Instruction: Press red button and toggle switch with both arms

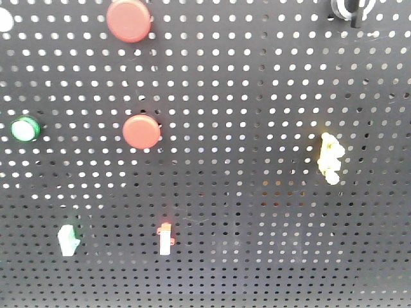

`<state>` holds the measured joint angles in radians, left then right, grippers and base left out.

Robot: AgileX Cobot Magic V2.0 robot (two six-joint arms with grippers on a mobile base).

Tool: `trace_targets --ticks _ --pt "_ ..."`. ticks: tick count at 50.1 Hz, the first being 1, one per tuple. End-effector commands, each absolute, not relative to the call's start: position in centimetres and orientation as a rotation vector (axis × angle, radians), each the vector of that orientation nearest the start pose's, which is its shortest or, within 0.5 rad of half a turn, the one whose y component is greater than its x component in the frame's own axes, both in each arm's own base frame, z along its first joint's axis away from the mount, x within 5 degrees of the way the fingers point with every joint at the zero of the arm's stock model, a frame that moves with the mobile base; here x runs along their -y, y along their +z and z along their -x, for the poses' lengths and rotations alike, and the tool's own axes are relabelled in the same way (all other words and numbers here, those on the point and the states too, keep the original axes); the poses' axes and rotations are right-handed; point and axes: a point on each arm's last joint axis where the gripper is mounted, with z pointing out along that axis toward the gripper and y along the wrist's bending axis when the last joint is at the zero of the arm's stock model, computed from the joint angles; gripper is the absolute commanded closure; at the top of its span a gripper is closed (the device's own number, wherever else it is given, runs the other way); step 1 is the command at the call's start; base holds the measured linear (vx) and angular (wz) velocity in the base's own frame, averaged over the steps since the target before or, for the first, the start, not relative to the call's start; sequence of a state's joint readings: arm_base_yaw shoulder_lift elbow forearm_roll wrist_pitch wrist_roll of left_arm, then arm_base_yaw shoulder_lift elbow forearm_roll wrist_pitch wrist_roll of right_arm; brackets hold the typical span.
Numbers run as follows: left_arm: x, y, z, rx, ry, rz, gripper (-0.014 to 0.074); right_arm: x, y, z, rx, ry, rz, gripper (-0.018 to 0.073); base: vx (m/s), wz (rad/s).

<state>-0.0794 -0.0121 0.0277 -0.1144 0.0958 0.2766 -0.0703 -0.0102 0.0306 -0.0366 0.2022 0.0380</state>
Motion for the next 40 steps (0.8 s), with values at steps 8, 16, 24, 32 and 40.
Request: trace_targets --ticks 8,16,24,32,40 --pt "0.5 19.3 -5.7 -1.519 0.054 -0.179 0.0595 0.5 19.0 -5.6 -1.615 -0.071 -0.056 0.0562 0.0 0.0" --pt "0.5 19.4 -5.7 -1.508 0.061 -0.182 0.0595 0.5 19.1 -5.6 -1.605 -0.071 -0.056 0.0562 0.0 0.0" --pt "0.3 20.9 -5.5 -1.339 0.107 -0.173 0.0595 0.4 20.4 -5.5 -1.469 -0.066 -0.049 0.0562 0.0 0.0" --pt "0.0 24.7 -4.3 -1.064 0.014 -0.044 0.0595 0.4 24.7 -4.4 -1.085 0.032 -0.106 0.0562 0.0 0.0" --pt "-0.2 32.2 -1.8 -0.931 -0.141 0.039 0.0595 0.3 31.5 -2.3 -0.928 0.139 -0.149 0.0562 0.0 0.0"
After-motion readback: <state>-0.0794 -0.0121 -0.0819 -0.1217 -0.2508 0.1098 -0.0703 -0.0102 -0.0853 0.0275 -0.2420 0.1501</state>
